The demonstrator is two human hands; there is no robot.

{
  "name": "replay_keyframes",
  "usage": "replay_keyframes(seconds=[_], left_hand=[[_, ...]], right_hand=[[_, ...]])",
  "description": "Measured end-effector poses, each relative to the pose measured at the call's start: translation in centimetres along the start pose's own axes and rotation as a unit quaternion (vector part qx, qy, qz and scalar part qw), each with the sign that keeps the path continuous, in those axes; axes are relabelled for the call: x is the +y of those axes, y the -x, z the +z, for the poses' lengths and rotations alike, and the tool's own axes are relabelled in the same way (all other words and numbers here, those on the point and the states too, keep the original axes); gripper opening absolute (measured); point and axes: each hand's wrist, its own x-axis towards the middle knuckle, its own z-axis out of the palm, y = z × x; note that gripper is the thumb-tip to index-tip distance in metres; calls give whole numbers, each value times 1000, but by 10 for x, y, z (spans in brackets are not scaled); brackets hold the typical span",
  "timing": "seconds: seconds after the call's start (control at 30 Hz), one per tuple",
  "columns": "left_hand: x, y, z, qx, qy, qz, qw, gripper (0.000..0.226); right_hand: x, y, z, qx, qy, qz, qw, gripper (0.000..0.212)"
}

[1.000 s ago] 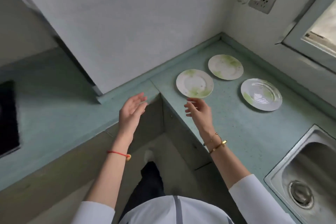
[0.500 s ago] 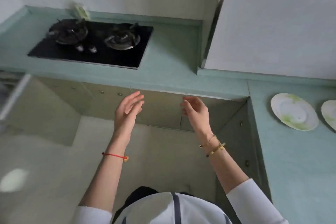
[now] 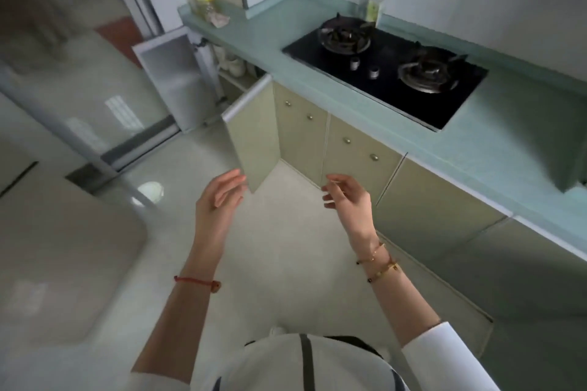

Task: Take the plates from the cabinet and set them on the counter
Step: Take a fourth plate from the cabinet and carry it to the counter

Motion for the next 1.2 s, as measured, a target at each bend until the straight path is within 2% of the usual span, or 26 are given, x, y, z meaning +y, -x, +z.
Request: replay_keyframes(seconds=[0.23, 0.53, 0.77, 1.03, 1.2], left_hand=[[0, -31, -108, 73, -3, -5, 997, 30], [4, -107, -180, 135, 5, 4, 991, 28], [24, -221, -227, 162, -6, 19, 987, 29], [51, -359, -268, 176, -4, 37, 984, 28], [59, -437, -284, 182, 3, 18, 983, 27]], right_hand=[[-4, -13, 121, -78, 11, 9, 997, 14], [-5, -75, 248, -166, 36, 11, 985, 16], [-31, -158, 358, -216, 41, -13, 976, 15], [-63, -260, 471, -238, 53, -16, 970, 22], [-71, -316, 523, -238, 70, -16, 969, 21]])
